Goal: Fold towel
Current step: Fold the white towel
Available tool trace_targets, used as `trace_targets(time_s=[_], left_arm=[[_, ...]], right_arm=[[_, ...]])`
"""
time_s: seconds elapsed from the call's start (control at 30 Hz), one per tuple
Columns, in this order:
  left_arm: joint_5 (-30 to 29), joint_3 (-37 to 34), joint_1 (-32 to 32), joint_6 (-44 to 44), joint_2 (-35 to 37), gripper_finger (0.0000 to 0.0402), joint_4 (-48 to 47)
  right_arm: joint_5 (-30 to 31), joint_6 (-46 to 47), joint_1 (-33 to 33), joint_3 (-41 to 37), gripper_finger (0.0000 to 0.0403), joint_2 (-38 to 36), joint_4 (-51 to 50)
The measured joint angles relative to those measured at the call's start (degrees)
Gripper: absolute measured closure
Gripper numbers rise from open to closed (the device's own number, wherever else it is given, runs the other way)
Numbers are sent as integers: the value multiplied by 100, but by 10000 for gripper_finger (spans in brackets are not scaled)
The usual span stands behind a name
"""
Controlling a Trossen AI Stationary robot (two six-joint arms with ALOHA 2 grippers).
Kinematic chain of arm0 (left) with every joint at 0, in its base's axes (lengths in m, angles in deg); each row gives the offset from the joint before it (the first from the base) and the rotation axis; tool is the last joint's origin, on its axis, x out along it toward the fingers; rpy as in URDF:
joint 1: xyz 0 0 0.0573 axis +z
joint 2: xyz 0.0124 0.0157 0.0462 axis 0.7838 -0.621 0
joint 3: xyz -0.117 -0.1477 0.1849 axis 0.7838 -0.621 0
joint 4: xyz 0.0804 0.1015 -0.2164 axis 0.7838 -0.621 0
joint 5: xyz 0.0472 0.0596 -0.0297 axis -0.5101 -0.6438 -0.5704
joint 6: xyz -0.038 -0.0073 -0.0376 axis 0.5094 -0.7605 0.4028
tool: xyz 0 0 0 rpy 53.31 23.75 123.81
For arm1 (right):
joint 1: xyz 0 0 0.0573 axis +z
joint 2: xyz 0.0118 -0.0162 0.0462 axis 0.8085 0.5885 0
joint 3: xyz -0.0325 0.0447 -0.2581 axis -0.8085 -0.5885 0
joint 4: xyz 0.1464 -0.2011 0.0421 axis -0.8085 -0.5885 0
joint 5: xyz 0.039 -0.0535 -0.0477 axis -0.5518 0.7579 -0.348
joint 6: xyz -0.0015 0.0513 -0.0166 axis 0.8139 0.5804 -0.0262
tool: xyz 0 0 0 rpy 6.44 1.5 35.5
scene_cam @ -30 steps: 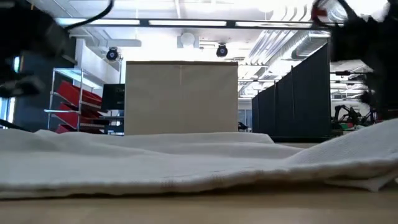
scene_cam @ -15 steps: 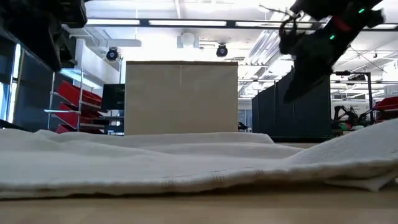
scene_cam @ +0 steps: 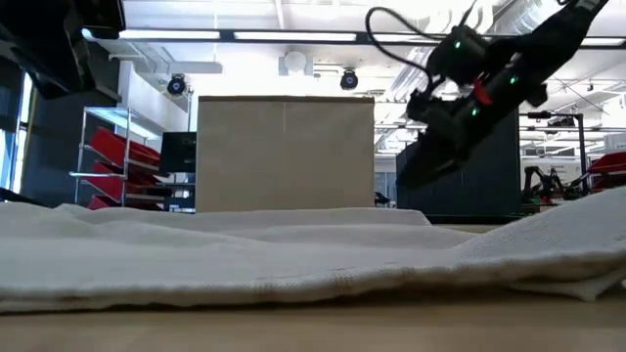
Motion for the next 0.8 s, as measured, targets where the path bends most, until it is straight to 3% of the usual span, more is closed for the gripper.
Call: trace_targets(time_s=[0.17,0.3,0.4,0.57,0.67,0.8], left_arm=[[-4,0,-76,164,0,402,-36],[-203,0,-98,11,0,401,-294],[-437,-27,-63,122,-80,398,-843],[-274,-376,65,212,-428,367,-1634],[-243,-515,210,26,-617,335,-1829],[-824,-509,542,-389,-710,285,-1708]], right_arm=[[-3,84,-15,0,147,676,276],[53,293,53,13,168,984,265],[299,307,190,21,220,1064,261],[222,691,271,22,374,1046,197],[218,870,334,20,387,1033,181],[242,904,447,14,391,1022,157]])
